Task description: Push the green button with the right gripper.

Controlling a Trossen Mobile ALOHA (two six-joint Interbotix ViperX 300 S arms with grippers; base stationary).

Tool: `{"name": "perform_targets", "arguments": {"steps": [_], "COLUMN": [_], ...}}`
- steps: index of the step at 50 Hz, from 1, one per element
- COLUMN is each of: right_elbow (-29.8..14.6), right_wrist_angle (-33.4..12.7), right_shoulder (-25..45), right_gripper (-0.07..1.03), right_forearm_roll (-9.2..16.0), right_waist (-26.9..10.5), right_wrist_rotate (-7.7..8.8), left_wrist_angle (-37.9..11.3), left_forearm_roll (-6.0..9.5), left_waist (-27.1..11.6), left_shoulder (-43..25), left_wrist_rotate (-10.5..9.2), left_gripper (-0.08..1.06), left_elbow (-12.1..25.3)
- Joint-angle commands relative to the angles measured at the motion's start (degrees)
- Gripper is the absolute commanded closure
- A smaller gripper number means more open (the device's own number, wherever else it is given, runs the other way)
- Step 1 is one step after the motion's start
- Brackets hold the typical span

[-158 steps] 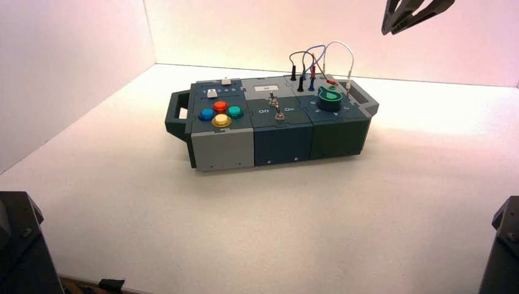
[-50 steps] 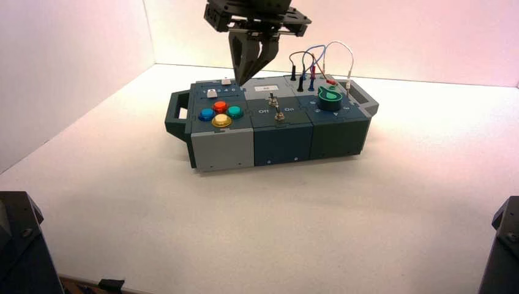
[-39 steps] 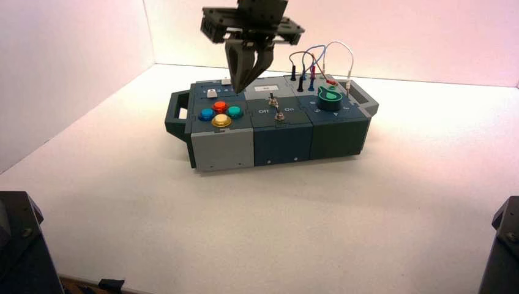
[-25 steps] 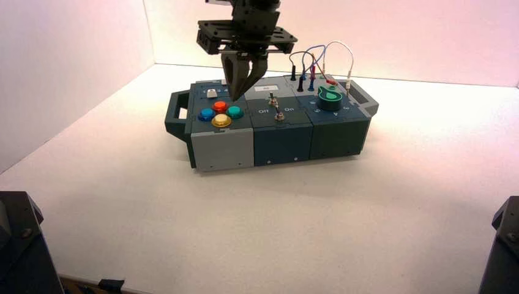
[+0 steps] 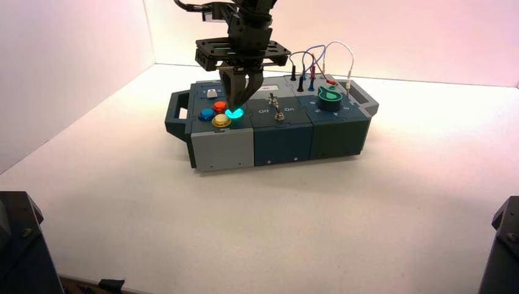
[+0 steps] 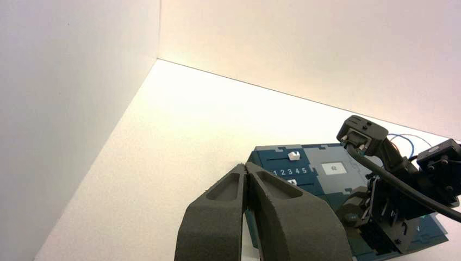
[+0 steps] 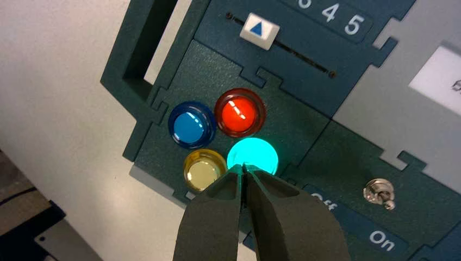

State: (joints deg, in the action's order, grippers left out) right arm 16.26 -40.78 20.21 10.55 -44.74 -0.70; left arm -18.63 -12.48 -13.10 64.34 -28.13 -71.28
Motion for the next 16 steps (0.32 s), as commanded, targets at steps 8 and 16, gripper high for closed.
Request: {"name": "perform_targets", "arguments": {"steps": [8, 16], "right_elbow": [-1.23, -1.23], "right_wrist_angle": [-0.18, -0.35], "right_shoulder": [-1.23, -1.49], "right_gripper": [0.98, 0.98], "right_forearm_roll": [-0.26, -0.26], "right_waist": [0.18, 0.18], "right_wrist_rotate": [0.09, 0.09], "left_wrist_angle": [0.26, 0.26], "left_forearm_roll": [-0.18, -0.09], "left_waist": [0.18, 0.18], "left_shoulder": [-0.53, -0.44], "left_wrist_rotate": [0.26, 0.26], "left_gripper": [1.0, 1.0], "left_elbow": [1.67, 1.58]}}
